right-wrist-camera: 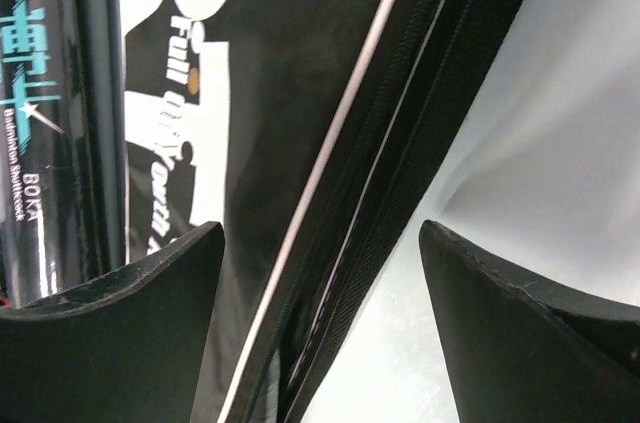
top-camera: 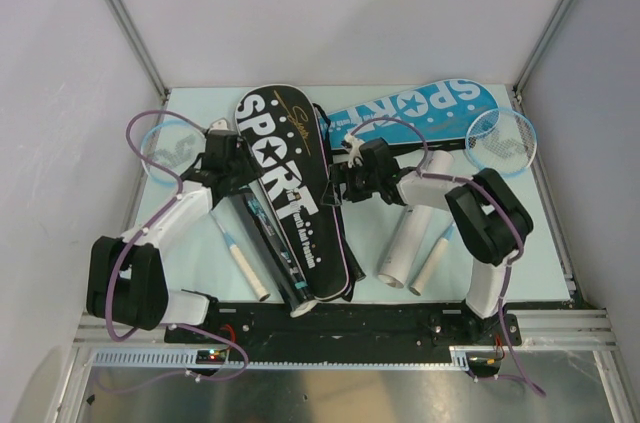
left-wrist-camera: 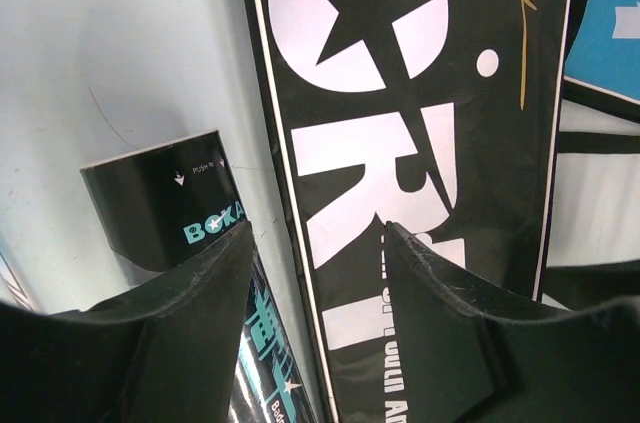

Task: Pack up the badminton gear
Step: Pick up the racket bag from the center of the board.

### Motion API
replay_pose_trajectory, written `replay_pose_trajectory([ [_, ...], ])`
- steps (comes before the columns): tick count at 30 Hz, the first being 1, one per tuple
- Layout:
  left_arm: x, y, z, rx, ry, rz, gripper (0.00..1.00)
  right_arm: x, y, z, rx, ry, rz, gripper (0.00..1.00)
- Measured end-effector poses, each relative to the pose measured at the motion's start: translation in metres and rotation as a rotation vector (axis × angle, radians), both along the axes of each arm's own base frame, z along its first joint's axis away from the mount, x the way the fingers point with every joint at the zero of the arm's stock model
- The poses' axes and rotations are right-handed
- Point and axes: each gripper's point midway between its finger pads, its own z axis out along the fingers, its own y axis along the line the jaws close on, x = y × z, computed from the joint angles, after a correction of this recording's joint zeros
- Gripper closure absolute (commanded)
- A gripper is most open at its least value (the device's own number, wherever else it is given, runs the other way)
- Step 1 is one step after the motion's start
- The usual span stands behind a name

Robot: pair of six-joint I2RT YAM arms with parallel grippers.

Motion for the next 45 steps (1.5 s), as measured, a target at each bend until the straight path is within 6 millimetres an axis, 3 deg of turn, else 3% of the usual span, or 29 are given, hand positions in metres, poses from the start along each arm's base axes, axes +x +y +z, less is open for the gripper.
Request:
replay_pose_trajectory([
  [3, -0.001, 0.0, -0.002, 0.002, 0.003, -0.001, 0.41, 0.009, 0.002, -0.013, 0.017, 0.007, -0.013, 0.12],
  [10, -0.002, -0.005, -0.005, 0.007, 0.011, -0.012, 0.41, 0.027, 0.012, -0.014, 0.067, -0.034, -0.032, 0.12],
  [16, -0.002, -0.01, -0.029, 0.027, 0.079, -0.026, 0.44, 0.041, 0.027, -0.014, 0.102, -0.057, -0.039, 0.19],
  [21, 0.009, -0.017, -0.037, 0.04, 0.103, -0.045, 0.45, 0.047, 0.033, -0.016, 0.133, -0.043, -0.041, 0.42],
  [27, 0.024, -0.024, -0.031, 0.042, 0.086, -0.059, 0.45, 0.045, 0.032, -0.017, 0.183, 0.025, -0.046, 0.92],
  [30, 0.024, -0.025, -0.032, 0.046, 0.089, -0.064, 0.45, 0.045, 0.033, -0.013, 0.206, 0.038, -0.046, 0.99],
  [35, 0.025, -0.022, -0.031, 0.067, 0.083, -0.062, 0.44, 0.044, 0.032, -0.009, 0.209, 0.042, -0.053, 1.0],
  [39, 0.026, -0.015, -0.018, 0.098, 0.063, -0.046, 0.43, 0.036, 0.026, 0.004, 0.159, 0.032, -0.069, 1.0],
  [45, 0.042, -0.005, 0.037, 0.099, -0.064, 0.01, 0.44, 0.017, 0.026, 0.041, 0.029, -0.069, -0.064, 1.0],
])
